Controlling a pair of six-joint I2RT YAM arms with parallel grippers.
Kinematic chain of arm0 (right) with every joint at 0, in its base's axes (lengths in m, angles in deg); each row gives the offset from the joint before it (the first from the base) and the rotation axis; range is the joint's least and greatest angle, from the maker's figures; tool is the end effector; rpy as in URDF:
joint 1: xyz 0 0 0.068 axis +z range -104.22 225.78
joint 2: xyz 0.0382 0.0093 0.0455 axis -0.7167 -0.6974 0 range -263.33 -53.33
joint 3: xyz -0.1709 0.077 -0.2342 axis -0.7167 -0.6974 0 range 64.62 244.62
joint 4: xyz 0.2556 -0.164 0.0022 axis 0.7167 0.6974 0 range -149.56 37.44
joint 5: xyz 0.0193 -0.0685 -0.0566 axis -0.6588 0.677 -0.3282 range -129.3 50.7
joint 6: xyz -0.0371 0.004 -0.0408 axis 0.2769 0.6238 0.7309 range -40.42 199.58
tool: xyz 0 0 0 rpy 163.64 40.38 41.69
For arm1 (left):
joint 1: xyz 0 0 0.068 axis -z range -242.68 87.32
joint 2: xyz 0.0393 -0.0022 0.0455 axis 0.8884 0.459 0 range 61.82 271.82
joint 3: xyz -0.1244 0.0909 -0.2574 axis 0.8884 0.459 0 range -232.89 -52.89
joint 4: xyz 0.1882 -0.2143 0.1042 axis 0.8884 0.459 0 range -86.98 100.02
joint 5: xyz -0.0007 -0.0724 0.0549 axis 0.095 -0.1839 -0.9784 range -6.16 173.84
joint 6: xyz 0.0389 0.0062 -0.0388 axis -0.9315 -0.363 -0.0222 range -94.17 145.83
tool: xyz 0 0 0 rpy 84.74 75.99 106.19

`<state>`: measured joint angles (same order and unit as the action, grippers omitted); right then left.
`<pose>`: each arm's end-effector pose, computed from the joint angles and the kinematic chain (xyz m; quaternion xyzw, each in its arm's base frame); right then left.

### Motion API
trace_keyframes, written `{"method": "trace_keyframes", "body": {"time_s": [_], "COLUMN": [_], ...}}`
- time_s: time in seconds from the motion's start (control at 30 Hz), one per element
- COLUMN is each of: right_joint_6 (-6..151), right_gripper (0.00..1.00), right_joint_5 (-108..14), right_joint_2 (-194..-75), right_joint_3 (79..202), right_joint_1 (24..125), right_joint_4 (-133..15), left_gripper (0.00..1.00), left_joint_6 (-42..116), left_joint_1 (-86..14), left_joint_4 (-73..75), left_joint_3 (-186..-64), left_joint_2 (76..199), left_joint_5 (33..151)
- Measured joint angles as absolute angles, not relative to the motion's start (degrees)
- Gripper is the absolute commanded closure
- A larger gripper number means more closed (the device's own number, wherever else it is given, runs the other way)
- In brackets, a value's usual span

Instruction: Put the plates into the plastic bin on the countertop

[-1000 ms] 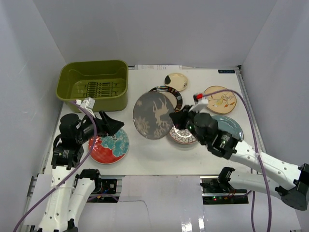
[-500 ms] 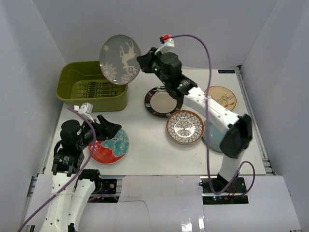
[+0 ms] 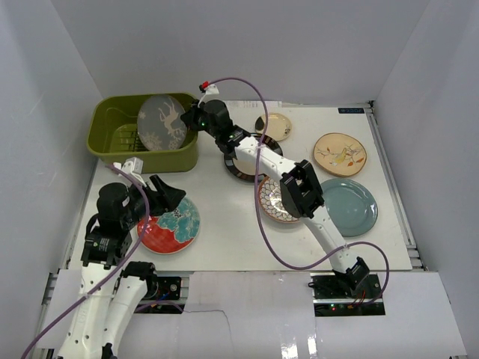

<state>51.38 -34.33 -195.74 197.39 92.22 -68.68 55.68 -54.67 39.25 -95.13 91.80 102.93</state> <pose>0.4561 0.4748 0.3013 -0.0823 0.7055 0.4018 0.5780 0.1343 -0.0312 0.3349 -0.0680 0.8291 -0.3058 0.4631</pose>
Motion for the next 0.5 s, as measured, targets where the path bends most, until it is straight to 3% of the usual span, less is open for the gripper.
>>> {"method": "trace_keyframes", "body": {"time_s": [0.2, 0.5], "right_joint_6": [54.20, 57.54], "right_gripper": [0.92, 0.92], "right_joint_5": [-35.07, -28.76], "right_joint_2": [-196.60, -181.32], "right_joint_3": [193.94, 172.36], "right_joint_1": [92.74, 93.16], "right_joint_4": [-71.85, -71.72], "left_gripper": [0.27, 0.26], "left_joint_6": [54.76, 54.17], "left_joint_1": [-54.67, -54.67], "left_joint_4": [39.77, 39.84], "left_joint_3": [-99.59, -102.56], "left_joint_2": [92.12, 92.87], "left_joint_5": [98.17, 96.26]}}
